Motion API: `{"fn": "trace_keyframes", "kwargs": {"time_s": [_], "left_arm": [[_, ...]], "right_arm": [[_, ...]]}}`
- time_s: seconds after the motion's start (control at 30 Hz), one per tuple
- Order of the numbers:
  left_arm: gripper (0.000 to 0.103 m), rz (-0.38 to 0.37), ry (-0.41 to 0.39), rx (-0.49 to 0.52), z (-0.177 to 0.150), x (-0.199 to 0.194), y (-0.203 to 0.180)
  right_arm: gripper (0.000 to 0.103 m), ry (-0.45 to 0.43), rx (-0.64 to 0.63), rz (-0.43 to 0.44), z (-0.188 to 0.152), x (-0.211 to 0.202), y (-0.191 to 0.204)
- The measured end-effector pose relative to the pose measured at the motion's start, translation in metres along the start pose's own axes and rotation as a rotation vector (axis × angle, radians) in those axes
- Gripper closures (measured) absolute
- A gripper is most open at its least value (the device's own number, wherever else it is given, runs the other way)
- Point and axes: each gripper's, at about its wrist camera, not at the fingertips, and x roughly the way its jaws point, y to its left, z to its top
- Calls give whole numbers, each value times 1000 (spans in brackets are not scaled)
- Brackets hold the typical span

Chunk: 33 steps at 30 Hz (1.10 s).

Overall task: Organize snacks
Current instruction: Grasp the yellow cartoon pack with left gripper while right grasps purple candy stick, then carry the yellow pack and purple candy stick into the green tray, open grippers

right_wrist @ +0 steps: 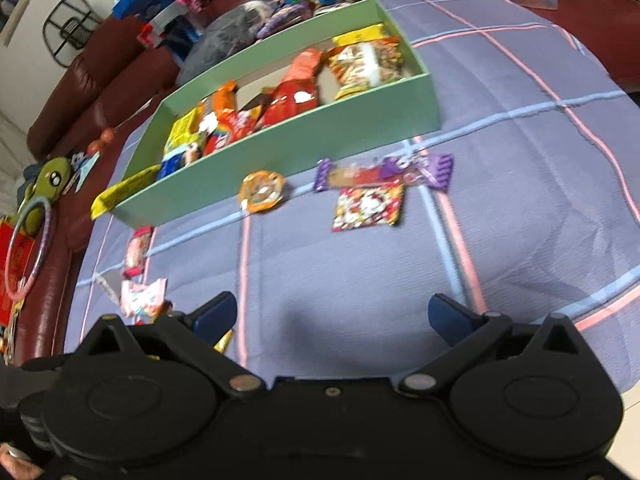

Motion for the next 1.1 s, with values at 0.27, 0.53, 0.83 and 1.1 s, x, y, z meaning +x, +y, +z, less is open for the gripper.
{"fn": "trace_keyframes", "kwargs": {"time_s": [0.27, 0.53, 0.83, 1.1], "left_arm": [[65, 11, -21, 5, 21, 15, 0], [64, 0, -16, -16, 28, 19, 7], [54, -15, -31, -45, 33, 21, 19], [53, -25, -47, -39, 31, 19, 22]], "right_arm": [[1, -91, 4, -37, 26, 3, -15], [33, -133, -187, -61, 74, 34, 1], [61, 23, -186, -20, 55, 58, 16], [87, 41, -212, -37, 46, 61, 36]]}}
